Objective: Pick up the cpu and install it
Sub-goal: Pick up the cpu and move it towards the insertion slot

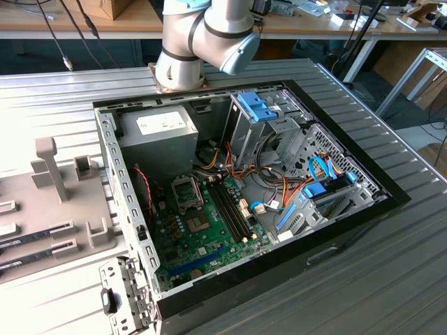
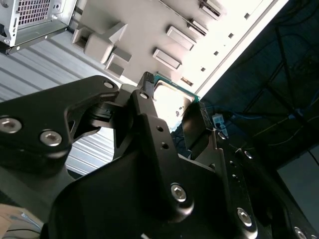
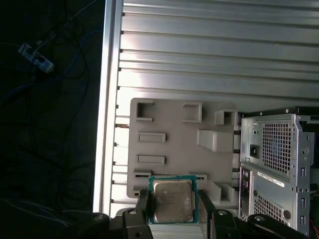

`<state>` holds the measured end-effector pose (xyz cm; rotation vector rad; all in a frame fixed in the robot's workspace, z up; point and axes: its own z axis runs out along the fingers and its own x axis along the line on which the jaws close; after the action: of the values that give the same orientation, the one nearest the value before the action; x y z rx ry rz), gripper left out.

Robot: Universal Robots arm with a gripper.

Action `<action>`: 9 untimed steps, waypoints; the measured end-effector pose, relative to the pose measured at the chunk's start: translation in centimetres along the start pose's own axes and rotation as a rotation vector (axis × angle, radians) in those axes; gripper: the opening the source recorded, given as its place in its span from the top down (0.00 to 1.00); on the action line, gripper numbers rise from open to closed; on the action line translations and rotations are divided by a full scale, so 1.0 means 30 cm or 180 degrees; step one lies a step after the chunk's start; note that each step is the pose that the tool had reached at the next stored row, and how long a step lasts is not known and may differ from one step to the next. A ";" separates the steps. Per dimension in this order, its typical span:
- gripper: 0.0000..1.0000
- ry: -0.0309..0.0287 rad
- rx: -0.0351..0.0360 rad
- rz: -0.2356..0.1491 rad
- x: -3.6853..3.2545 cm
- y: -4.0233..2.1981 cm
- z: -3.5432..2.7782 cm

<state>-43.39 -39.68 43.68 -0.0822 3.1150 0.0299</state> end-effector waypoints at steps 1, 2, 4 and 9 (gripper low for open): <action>0.53 0.0000 0.0000 0.0000 -0.003 0.000 0.000; 0.53 0.0000 0.0000 0.0000 -0.005 0.000 0.000; 0.53 0.0000 0.0000 0.0000 -0.012 -0.001 0.001; 0.53 0.0000 0.0000 0.0000 -0.033 -0.002 0.002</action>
<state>-42.40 -39.68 43.65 -0.0821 3.1150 0.0300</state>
